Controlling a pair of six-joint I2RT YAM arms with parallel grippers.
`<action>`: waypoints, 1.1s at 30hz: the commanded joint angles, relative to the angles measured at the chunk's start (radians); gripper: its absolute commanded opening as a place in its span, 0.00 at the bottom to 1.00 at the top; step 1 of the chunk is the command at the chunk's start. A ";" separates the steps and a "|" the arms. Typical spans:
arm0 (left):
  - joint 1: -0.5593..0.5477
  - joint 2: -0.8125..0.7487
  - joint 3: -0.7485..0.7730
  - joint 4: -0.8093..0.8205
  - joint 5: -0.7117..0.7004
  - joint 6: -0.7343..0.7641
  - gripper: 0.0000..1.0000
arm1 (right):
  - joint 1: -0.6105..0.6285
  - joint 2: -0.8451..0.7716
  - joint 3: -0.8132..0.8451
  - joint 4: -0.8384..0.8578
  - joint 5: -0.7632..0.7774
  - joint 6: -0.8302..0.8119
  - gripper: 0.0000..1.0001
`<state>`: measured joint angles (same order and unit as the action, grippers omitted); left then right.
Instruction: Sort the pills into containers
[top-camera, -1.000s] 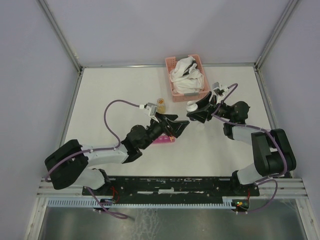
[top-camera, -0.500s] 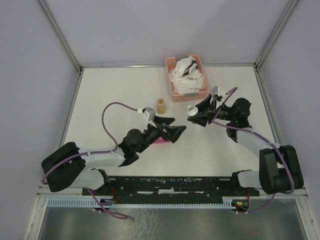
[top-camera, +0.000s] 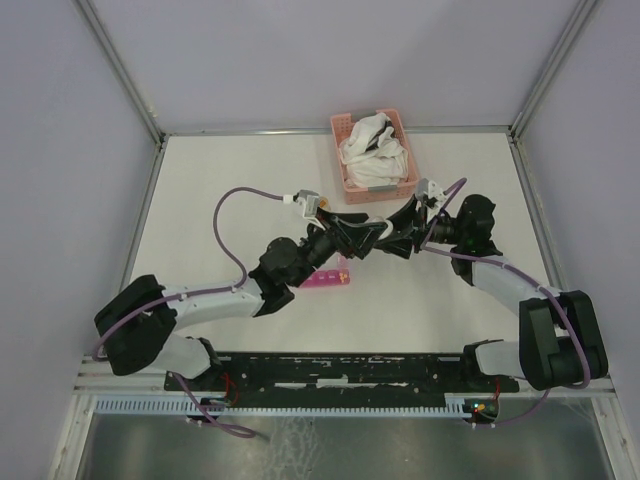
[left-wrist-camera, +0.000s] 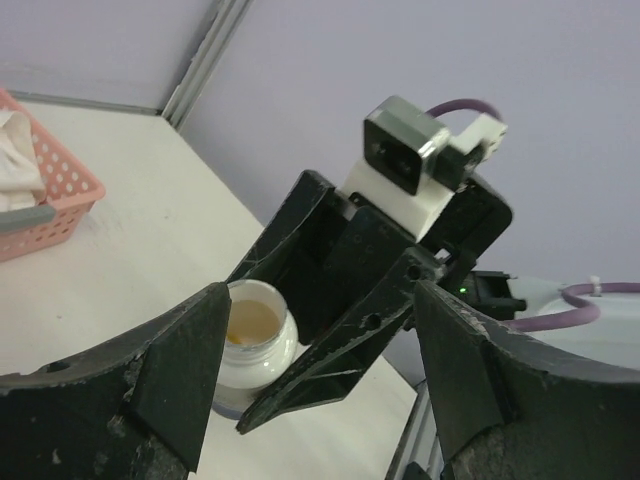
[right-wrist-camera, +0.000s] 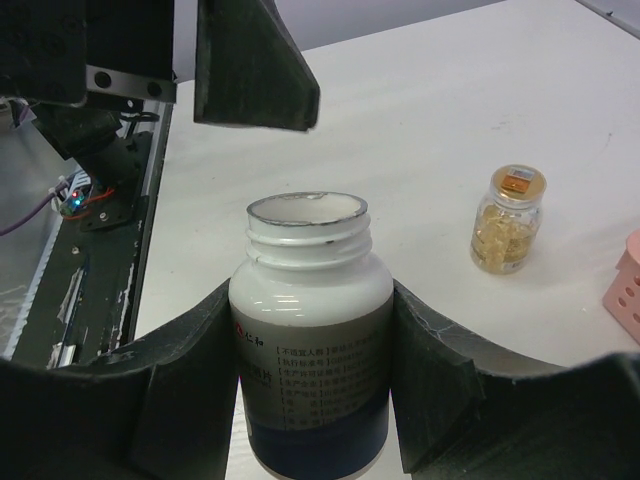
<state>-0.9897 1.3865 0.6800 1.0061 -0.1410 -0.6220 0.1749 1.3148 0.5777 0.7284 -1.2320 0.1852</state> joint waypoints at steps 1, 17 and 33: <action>-0.002 0.031 0.047 -0.089 -0.051 -0.051 0.81 | 0.006 -0.014 0.041 0.012 -0.030 -0.020 0.02; -0.002 0.104 0.166 -0.261 -0.035 -0.053 0.64 | 0.014 -0.015 0.057 -0.057 -0.030 -0.060 0.02; -0.003 0.136 0.231 -0.375 0.005 -0.050 0.59 | 0.017 -0.016 0.077 -0.141 -0.021 -0.111 0.04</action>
<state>-0.9840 1.5120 0.8673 0.6369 -0.1734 -0.6548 0.1825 1.3148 0.6060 0.5705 -1.2316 0.0971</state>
